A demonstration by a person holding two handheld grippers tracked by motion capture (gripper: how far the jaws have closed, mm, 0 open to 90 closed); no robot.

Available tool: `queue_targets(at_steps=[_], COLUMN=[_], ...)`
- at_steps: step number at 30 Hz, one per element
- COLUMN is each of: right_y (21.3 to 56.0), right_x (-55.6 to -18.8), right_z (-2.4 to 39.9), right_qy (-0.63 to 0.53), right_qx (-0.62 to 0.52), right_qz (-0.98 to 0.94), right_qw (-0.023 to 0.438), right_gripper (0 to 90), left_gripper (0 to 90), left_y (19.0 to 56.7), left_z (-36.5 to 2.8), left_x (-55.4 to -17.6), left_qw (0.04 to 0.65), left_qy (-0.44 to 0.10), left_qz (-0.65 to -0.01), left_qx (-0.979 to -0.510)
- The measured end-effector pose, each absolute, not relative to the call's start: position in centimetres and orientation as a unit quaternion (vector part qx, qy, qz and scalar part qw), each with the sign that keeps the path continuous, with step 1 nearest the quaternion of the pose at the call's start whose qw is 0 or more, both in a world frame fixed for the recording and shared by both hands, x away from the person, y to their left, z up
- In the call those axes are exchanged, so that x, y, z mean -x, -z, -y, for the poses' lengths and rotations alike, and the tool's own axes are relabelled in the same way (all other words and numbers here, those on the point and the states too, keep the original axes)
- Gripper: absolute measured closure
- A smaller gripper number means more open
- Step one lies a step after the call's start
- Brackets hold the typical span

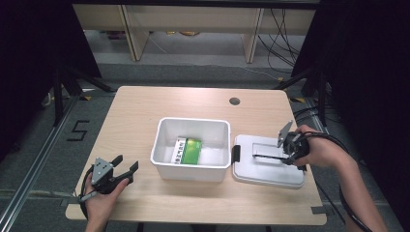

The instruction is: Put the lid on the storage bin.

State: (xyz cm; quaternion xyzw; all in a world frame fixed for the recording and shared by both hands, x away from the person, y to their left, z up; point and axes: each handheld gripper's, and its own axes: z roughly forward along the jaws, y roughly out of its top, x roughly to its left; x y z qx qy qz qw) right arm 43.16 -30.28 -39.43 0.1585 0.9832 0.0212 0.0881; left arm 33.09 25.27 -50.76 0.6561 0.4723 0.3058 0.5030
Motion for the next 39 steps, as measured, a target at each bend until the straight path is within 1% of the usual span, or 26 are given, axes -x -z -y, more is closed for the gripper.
queue_targets(at_steps=[3,7,15,17,19,21,28,31,32,35,36,39], right_y=[40.4,41.2,42.0,42.3,42.3,42.3,42.0,41.8,41.4,41.0,40.7,39.9], right_x=[-44.2,-44.8,-45.5,-45.7,-45.8,-45.9,-47.0,-47.0,-46.6,-46.6,-46.5,-46.2], right_z=[28.8,28.1,27.6,27.4,27.4,27.4,27.4,27.4,27.2,27.3,27.4,27.4], right_qy=[-0.009,0.000,0.009,0.010,0.007,0.008,0.005,0.009,0.010,0.008,0.003,-0.002], right_qx=[-0.124,-0.116,-0.108,-0.106,-0.104,-0.103,-0.081,-0.084,-0.103,-0.095,-0.088,-0.097], right_qz=[-0.988,-0.989,-0.990,-0.991,-0.991,-0.991,-0.994,-0.994,-0.992,-0.993,-0.993,-0.993], right_qw=[0.087,0.086,0.085,0.080,0.081,0.086,0.072,0.067,0.068,0.065,0.073,0.062], right_gripper=[64.0,66.6,72.1,75.6,82.0,84.2,85.1,85.1,85.1,85.2,85.1,85.2], left_gripper=[32.7,32.8,32.8,32.8,32.8,32.8,32.9,32.9,32.9,32.9,32.9,32.9], left_y=[50.7,50.7,50.8,50.8,50.8,50.8,50.8,50.8,50.8,50.8,50.8,50.8], left_z=[-25.3,-25.4,-25.3,-25.3,-25.3,-25.3,-25.4,-25.4,-25.4,-25.4,-25.4,-25.4], left_x=[-33.0,-33.0,-33.0,-33.0,-33.0,-33.0,-33.0,-32.9,-32.9,-32.9,-32.9,-32.9], left_qw=[0.500,0.502,0.505,0.504,0.505,0.504,0.505,0.502,0.502,0.501,0.501,0.501], left_qy=[-0.305,-0.306,-0.306,-0.306,-0.306,-0.306,-0.306,-0.307,-0.307,-0.307,-0.307,-0.308], left_qz=[-0.473,-0.474,-0.473,-0.472,-0.472,-0.474,-0.474,-0.475,-0.476,-0.476,-0.477,-0.476], left_qx=[-0.658,-0.655,-0.654,-0.655,-0.654,-0.654,-0.653,-0.654,-0.654,-0.654,-0.654,-0.654])
